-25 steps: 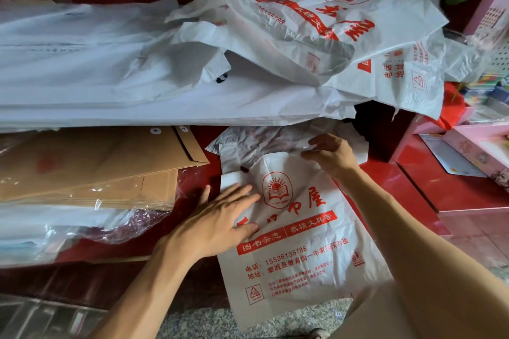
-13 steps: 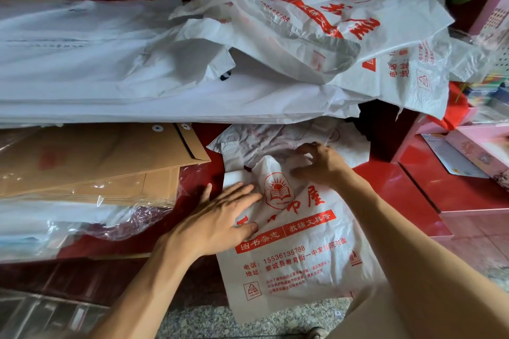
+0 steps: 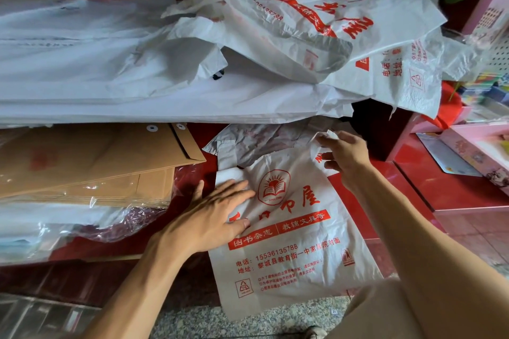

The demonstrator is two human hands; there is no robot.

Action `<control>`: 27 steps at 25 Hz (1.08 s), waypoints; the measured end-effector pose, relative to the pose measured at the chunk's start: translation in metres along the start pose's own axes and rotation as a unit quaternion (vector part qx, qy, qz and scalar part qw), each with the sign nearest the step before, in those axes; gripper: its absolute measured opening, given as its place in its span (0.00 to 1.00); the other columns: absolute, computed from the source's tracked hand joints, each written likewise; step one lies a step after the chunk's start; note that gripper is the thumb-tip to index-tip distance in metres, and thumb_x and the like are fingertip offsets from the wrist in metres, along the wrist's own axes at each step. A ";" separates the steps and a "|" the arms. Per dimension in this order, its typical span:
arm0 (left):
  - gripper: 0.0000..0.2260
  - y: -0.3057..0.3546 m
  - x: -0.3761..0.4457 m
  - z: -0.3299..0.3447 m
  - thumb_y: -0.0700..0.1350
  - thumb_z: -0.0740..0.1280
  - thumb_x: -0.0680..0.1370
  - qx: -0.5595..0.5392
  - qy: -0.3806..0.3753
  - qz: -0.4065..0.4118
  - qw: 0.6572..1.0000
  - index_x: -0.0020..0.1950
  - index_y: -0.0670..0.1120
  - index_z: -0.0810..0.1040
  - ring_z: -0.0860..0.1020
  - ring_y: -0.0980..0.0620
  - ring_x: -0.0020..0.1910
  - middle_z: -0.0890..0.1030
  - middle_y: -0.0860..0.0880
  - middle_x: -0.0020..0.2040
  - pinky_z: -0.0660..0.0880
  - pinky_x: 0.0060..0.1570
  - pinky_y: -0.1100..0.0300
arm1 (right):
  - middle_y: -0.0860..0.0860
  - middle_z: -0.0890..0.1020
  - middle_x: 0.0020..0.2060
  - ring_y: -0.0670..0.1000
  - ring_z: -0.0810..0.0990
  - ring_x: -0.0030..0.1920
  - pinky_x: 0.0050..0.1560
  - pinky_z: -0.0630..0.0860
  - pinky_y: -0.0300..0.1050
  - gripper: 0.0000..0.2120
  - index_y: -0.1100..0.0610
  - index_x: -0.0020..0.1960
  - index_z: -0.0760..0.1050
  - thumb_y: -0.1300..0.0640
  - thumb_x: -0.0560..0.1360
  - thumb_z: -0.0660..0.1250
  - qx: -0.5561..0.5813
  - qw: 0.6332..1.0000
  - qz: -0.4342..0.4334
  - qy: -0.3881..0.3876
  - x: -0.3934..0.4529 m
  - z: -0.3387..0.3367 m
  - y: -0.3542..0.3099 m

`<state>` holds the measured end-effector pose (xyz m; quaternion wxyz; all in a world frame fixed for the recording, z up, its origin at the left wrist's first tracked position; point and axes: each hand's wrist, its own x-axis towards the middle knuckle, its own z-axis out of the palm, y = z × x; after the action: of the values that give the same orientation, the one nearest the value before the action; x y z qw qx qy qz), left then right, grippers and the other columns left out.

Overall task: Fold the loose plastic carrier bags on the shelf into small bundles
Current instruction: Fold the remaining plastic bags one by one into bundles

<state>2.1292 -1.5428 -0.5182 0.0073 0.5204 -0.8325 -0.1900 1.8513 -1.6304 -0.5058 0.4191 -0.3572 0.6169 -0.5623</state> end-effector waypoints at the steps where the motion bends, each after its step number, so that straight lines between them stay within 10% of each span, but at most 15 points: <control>1: 0.27 0.000 0.000 0.000 0.56 0.58 0.82 0.000 0.000 0.000 1.000 0.79 0.60 0.52 0.39 0.63 0.76 0.44 0.62 0.79 0.31 0.73 0.42 | 0.55 0.79 0.40 0.50 0.76 0.30 0.25 0.72 0.37 0.14 0.62 0.54 0.79 0.57 0.72 0.75 0.036 0.999 0.027 -0.005 -0.001 0.001 -0.002; 5: 0.26 0.001 0.001 -0.001 0.53 0.58 0.82 -0.002 0.005 0.000 1.000 0.79 0.59 0.52 0.38 0.63 0.76 0.45 0.62 0.79 0.31 0.73 0.42 | 0.54 0.76 0.39 0.50 0.78 0.33 0.30 0.78 0.40 0.05 0.57 0.48 0.78 0.59 0.74 0.73 0.207 0.972 0.110 0.023 0.001 0.004 -0.007; 10: 0.27 0.003 0.000 -0.001 0.51 0.58 0.82 -0.010 0.008 -0.002 1.000 0.79 0.58 0.52 0.39 0.63 0.76 0.45 0.60 0.80 0.32 0.74 0.42 | 0.50 0.77 0.48 0.53 0.78 0.54 0.53 0.80 0.49 0.19 0.53 0.64 0.68 0.58 0.76 0.69 0.347 0.932 0.067 -0.076 0.013 0.008 -0.004; 15: 0.26 0.007 0.000 0.000 0.62 0.55 0.79 0.026 0.110 0.017 0.993 0.76 0.55 0.63 0.52 0.57 0.78 0.58 0.57 0.78 0.43 0.76 0.50 | 0.53 0.81 0.58 0.52 0.81 0.56 0.58 0.77 0.48 0.22 0.55 0.67 0.72 0.64 0.75 0.70 0.021 0.991 -0.045 -0.121 -0.006 0.012 0.003; 20: 0.34 0.008 -0.002 0.000 0.69 0.55 0.77 0.036 0.036 -0.013 0.999 0.79 0.57 0.55 0.48 0.56 0.78 0.51 0.56 0.80 0.41 0.75 0.47 | 0.47 0.80 0.56 0.47 0.79 0.51 0.46 0.75 0.35 0.16 0.51 0.62 0.77 0.55 0.75 0.72 -0.418 0.852 -0.182 -0.258 -0.021 0.008 0.011; 27: 0.24 0.033 -0.008 0.010 0.60 0.60 0.80 0.058 0.173 0.010 0.983 0.73 0.53 0.66 0.64 0.54 0.68 0.67 0.55 0.69 0.63 0.69 0.52 | 0.49 0.83 0.55 0.49 0.81 0.53 0.50 0.76 0.41 0.13 0.53 0.59 0.79 0.54 0.75 0.71 -0.492 0.789 -0.304 -0.209 -0.060 -0.029 -0.007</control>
<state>2.1019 -1.5202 -0.5156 0.1230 0.5370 -0.8331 -0.0488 1.8476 -1.5650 -0.4917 0.1127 -0.7928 0.5672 -0.1926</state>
